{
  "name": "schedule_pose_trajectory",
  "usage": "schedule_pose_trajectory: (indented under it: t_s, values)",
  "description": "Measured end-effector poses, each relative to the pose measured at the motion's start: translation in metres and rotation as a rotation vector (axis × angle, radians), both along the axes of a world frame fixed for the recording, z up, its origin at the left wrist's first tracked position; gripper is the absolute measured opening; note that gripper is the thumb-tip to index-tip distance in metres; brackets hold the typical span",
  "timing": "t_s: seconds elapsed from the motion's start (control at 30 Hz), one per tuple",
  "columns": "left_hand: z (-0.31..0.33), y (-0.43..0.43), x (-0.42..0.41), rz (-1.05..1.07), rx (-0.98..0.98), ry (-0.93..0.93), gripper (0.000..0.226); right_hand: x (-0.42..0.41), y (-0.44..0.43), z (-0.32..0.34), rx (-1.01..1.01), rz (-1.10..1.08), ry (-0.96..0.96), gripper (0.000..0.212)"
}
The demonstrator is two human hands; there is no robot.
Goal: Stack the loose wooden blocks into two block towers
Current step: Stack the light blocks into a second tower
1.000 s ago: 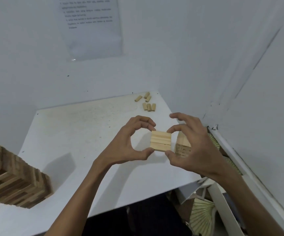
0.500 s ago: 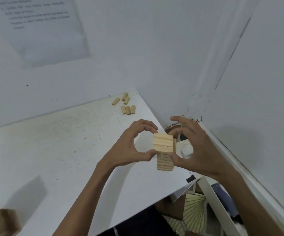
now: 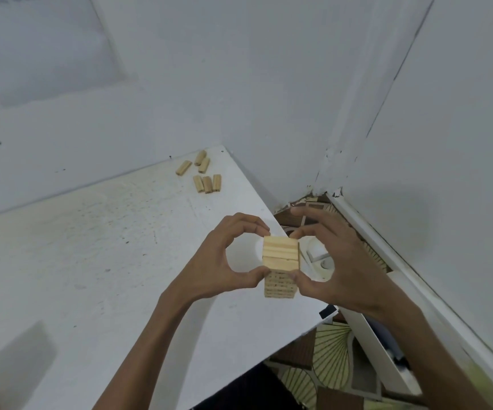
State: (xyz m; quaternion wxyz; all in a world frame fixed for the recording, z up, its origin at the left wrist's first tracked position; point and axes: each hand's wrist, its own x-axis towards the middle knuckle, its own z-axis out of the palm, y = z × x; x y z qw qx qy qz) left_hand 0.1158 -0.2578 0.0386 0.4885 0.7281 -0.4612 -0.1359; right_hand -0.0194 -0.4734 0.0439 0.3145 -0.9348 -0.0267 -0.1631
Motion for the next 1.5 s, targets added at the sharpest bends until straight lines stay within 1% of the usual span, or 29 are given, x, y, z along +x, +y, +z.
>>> schedule_pose_trajectory:
  t_s: [0.97, 1.5]
  values:
    - [-0.0059, -0.0025, -0.0009, -0.004, -0.031, 0.058, 0.049, -0.0015, -0.0001, -0.0069, -0.021, -0.033, 0.009, 0.059]
    - [-0.0091, -0.0033, -0.002, 0.002, -0.025, 0.058, 0.049, -0.0024, -0.0006, -0.0075, 0.013, -0.029, 0.007, 0.059]
